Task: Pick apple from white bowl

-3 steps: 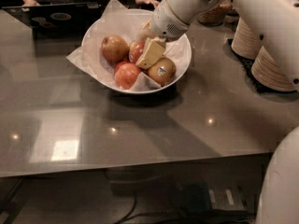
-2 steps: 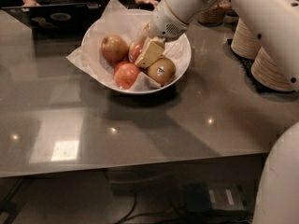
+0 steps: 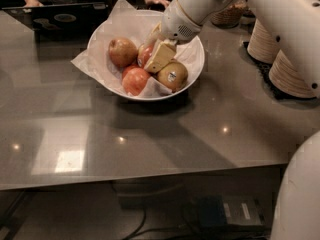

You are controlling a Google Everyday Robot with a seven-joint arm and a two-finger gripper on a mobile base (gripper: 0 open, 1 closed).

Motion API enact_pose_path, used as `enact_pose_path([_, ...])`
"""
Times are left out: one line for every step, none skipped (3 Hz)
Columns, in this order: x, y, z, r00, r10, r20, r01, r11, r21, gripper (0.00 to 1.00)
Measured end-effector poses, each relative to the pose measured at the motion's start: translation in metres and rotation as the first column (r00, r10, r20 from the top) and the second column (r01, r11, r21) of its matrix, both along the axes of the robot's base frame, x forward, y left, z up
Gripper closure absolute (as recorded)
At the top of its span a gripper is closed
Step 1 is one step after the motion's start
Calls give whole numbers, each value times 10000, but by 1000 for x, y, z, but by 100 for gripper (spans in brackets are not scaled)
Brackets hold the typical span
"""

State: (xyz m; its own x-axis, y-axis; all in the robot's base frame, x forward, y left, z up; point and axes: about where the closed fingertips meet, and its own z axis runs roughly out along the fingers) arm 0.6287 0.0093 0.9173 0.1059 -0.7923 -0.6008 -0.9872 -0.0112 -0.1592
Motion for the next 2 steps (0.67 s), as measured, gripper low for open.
enact_pose_path([0, 0, 0, 10000, 6, 0, -6, 10000, 16, 100])
enact_pose_path([0, 0, 2, 10000, 6, 2, -6, 10000, 19, 100])
